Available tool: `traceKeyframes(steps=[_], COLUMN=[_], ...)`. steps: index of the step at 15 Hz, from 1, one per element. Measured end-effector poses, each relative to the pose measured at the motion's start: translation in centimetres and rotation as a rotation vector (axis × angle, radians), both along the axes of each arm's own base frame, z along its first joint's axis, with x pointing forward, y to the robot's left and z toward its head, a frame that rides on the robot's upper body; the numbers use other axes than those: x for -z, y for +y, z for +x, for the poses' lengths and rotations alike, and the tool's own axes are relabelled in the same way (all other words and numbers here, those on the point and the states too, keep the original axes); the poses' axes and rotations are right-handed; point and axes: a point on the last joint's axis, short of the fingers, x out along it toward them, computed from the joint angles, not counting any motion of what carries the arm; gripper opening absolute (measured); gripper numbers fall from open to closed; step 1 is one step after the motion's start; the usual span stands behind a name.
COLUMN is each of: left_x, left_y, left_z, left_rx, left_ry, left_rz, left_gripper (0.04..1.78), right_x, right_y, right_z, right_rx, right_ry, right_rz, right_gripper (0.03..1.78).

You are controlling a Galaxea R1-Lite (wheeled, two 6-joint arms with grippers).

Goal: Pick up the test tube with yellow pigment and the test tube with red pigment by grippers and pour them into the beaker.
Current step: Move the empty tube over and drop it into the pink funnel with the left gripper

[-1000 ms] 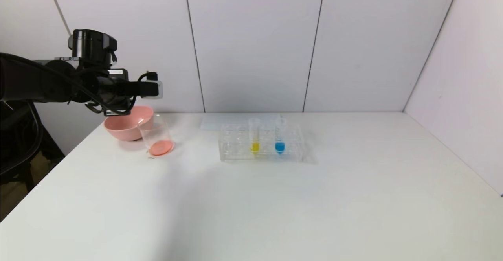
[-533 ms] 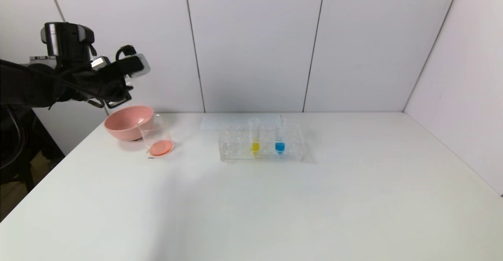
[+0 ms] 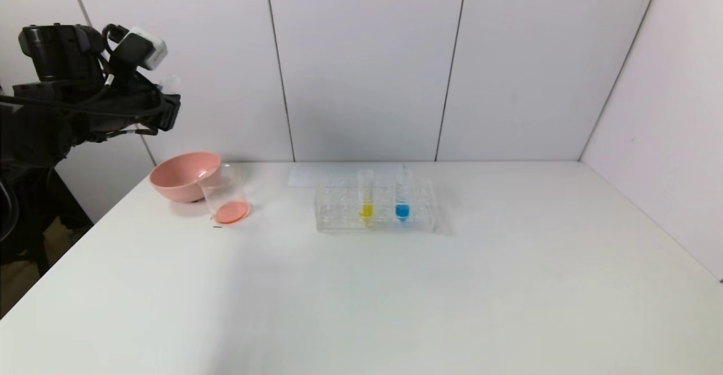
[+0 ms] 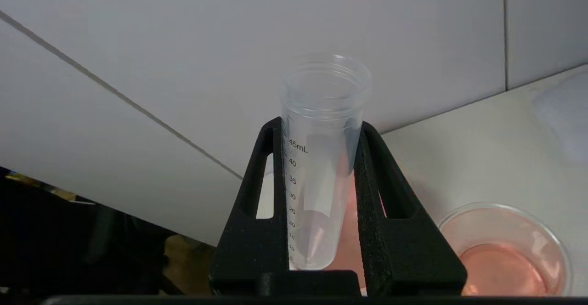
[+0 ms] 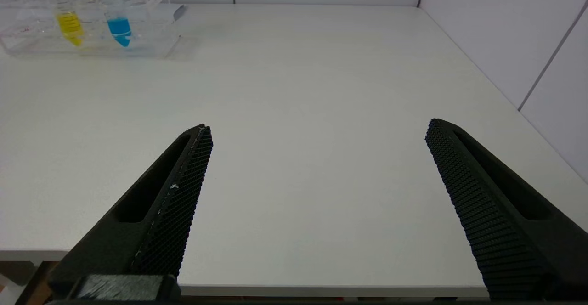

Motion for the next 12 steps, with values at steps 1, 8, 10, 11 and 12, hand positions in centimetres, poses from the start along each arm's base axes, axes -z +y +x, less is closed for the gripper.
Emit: traceKeyframes(steps=[1, 8, 10, 11, 12], left_x=[-0.2, 1.4, 1.9, 2.0, 2.1], left_y=[0.2, 2.5, 2.6, 2.7, 2.8], left_z=[0.0, 0.4, 0.8, 1.0, 1.2], left_rx=[-0.003, -0.076, -0.066, -0.066, -0.070], left_ry=[-0.009, 0.022, 0.032, 0.032, 0.033], left_rz=[-0.043, -0.301, -0.358, -0.381, -0.402], left_gripper=[0.44, 0.44, 0.44, 0.44, 0.44], right_x=[0.0, 0.0, 0.0, 0.0, 0.0], right_y=[0.0, 0.0, 0.0, 0.0, 0.0], right_z=[0.0, 0.0, 0.0, 0.0, 0.0], right_rx=[0.000, 0.000, 0.000, 0.000, 0.000], right_ry=[0.000, 0.000, 0.000, 0.000, 0.000], right_rz=[0.000, 0.000, 0.000, 0.000, 0.000], right_gripper=[1.70, 1.70, 1.70, 1.70, 1.70])
